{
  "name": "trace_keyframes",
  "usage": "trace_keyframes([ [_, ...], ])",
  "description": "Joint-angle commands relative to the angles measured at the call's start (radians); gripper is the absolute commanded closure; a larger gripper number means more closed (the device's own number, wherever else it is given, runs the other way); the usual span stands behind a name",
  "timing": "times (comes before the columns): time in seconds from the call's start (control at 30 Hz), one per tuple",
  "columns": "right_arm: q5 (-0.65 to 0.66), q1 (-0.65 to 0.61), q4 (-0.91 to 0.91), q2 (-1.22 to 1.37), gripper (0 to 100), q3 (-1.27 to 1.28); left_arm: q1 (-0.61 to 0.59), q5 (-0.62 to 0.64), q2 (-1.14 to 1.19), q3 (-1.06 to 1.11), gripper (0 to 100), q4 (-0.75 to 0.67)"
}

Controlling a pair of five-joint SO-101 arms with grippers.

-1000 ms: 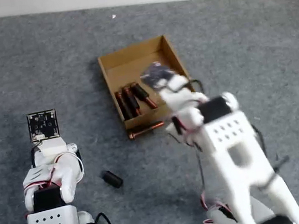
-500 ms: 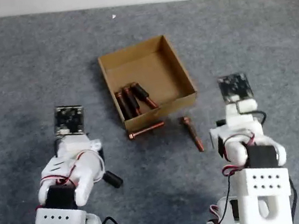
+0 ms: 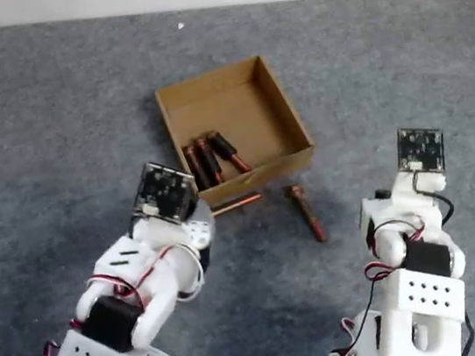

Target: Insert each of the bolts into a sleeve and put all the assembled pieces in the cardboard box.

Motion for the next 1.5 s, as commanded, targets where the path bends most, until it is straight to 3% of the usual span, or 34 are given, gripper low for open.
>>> trace_keyframes([
  [0.0,-0.009,0.016,-0.033,-0.022,99.4,-0.008,0.119,0.018,0.082,-0.225,99,0.118],
  [0.57,-0.011,0.096,-0.033,-0.022,99.4,-0.016,0.182,0.397,1.089,-0.817,98,0.155],
  [0.8,-0.011,0.111,-0.039,-0.022,99.4,-0.016,0.252,0.617,1.334,-0.966,75,0.153],
  [0.9,-0.011,0.111,-0.068,-0.022,99.4,-0.008,0.274,0.675,1.415,-1.017,72,0.153],
  [1.47,-0.005,0.108,-0.073,-0.022,99.4,-0.008,0.285,0.687,1.824,-1.244,74,0.160],
])
